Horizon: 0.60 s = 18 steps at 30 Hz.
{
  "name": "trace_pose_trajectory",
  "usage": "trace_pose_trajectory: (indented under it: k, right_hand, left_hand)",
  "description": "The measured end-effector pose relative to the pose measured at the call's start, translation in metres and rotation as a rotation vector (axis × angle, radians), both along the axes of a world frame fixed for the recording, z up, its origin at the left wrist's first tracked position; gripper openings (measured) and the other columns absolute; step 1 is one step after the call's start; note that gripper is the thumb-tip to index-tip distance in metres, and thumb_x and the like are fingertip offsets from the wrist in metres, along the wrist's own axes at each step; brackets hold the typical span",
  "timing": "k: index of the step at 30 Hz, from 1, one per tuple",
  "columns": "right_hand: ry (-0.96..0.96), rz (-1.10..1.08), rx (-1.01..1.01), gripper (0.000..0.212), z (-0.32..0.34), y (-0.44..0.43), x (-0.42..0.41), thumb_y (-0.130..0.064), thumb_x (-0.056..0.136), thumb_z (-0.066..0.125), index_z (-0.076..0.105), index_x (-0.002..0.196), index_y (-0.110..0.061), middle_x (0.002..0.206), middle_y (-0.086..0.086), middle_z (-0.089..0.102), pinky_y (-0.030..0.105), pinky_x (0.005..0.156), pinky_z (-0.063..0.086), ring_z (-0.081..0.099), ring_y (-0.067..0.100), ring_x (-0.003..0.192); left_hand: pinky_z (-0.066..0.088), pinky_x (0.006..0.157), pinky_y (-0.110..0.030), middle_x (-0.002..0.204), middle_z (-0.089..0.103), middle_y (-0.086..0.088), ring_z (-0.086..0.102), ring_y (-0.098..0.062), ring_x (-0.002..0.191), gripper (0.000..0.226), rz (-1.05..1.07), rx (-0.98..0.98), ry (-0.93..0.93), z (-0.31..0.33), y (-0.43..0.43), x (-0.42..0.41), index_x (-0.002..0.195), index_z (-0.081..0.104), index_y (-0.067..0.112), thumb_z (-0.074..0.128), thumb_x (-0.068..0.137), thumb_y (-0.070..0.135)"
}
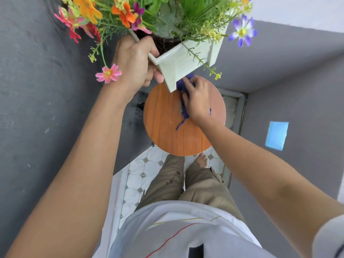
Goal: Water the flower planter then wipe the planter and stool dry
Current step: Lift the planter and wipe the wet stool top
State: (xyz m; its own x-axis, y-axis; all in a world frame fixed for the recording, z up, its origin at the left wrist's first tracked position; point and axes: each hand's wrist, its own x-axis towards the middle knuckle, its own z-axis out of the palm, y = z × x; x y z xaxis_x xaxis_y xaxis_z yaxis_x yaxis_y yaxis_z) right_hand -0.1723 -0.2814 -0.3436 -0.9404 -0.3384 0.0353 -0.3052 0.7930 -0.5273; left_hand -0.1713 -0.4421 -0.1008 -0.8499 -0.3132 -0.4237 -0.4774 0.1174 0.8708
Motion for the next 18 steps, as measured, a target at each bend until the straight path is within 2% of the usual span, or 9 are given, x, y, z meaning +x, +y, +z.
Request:
trace_pose_trajectory:
  k: [2,4,7,10,12,14,16,18]
  right_hand:
    - [-0.067,-0.218,0.003,0.045,-0.001,0.026,-0.01,-0.015,0.091,0.056,0.056,0.137,-0.017,0.122,0.014,0.054,0.032,0.088,0.04,0.045,0.033,0.109]
    - [-0.059,-0.224,0.023,0.052,-0.003,0.042,0.002,-0.014,0.09,0.06,0.053,0.141,-0.019,0.127,0.014,0.052,0.035,0.089,0.042,0.044,0.033,0.112]
    - [-0.03,0.012,-0.005,0.054,-0.007,0.052,0.051,-0.01,0.085,0.067,0.058,0.138,-0.017,0.126,0.015,0.056,0.045,0.089,0.046,0.049,0.034,0.107]
    - [-0.108,0.273,-0.093,0.052,-0.007,0.066,0.108,-0.009,0.085,0.069,0.062,0.135,-0.018,0.126,0.013,0.057,0.042,0.088,0.045,0.049,0.032,0.1]
    - [-0.183,0.317,-0.144,0.048,-0.006,0.085,0.135,-0.01,0.087,0.069,0.065,0.133,-0.022,0.127,0.007,0.06,0.039,0.09,0.045,0.051,0.029,0.101]
    - [-0.279,0.174,-0.214,0.044,-0.001,0.108,0.153,-0.009,0.088,0.07,0.067,0.13,-0.022,0.126,0.002,0.061,0.041,0.096,0.045,0.051,0.025,0.106]
    - [-0.44,-0.097,-0.354,0.045,0.011,0.122,0.16,-0.006,0.087,0.072,0.066,0.13,-0.021,0.127,-0.001,0.062,0.043,0.103,0.043,0.051,0.017,0.114]
    - [-0.574,-0.357,-0.538,0.051,0.031,0.136,0.16,-0.003,0.088,0.071,0.061,0.135,-0.02,0.129,-0.006,0.061,0.029,0.104,0.045,0.055,0.002,0.117]
  left_hand:
    - [0.018,0.04,-0.021,0.065,0.056,-0.043,0.025,-0.02,0.028,0.027,0.0,-0.012,-0.012,-0.004,0.004,0.005,0.052,0.041,0.005,0.041,0.079,0.006]
    - [0.019,0.04,-0.021,0.066,0.057,-0.044,0.024,-0.019,0.028,0.026,-0.005,-0.018,-0.034,-0.009,0.009,0.01,0.053,0.043,0.002,0.042,0.079,0.007]
    - [0.019,0.038,-0.019,0.065,0.058,-0.041,0.021,-0.019,0.029,0.027,-0.019,-0.025,-0.063,-0.018,0.019,0.019,0.055,0.046,-0.006,0.042,0.079,0.005]
    - [0.019,0.038,-0.02,0.065,0.059,-0.04,0.021,-0.018,0.029,0.031,-0.046,-0.018,-0.091,-0.028,0.028,0.03,0.068,0.05,-0.023,0.042,0.079,0.005]
    - [0.019,0.037,-0.02,0.064,0.06,-0.037,0.022,-0.016,0.029,0.032,-0.074,-0.022,-0.113,-0.034,0.035,0.039,0.071,0.052,-0.024,0.042,0.08,0.005]
    - [0.019,0.037,-0.019,0.064,0.061,-0.033,0.024,-0.013,0.029,0.029,-0.108,-0.021,-0.145,-0.04,0.045,0.051,0.067,0.053,-0.017,0.041,0.083,0.005]
    - [0.019,0.036,-0.019,0.067,0.063,-0.031,0.026,-0.009,0.03,0.025,-0.135,-0.008,-0.193,-0.049,0.052,0.065,0.065,0.051,-0.004,0.041,0.086,0.004]
    - [0.02,0.036,-0.018,0.071,0.064,-0.031,0.028,-0.008,0.031,0.021,-0.16,-0.016,-0.239,-0.059,0.062,0.081,0.07,0.053,-0.001,0.042,0.088,0.005]
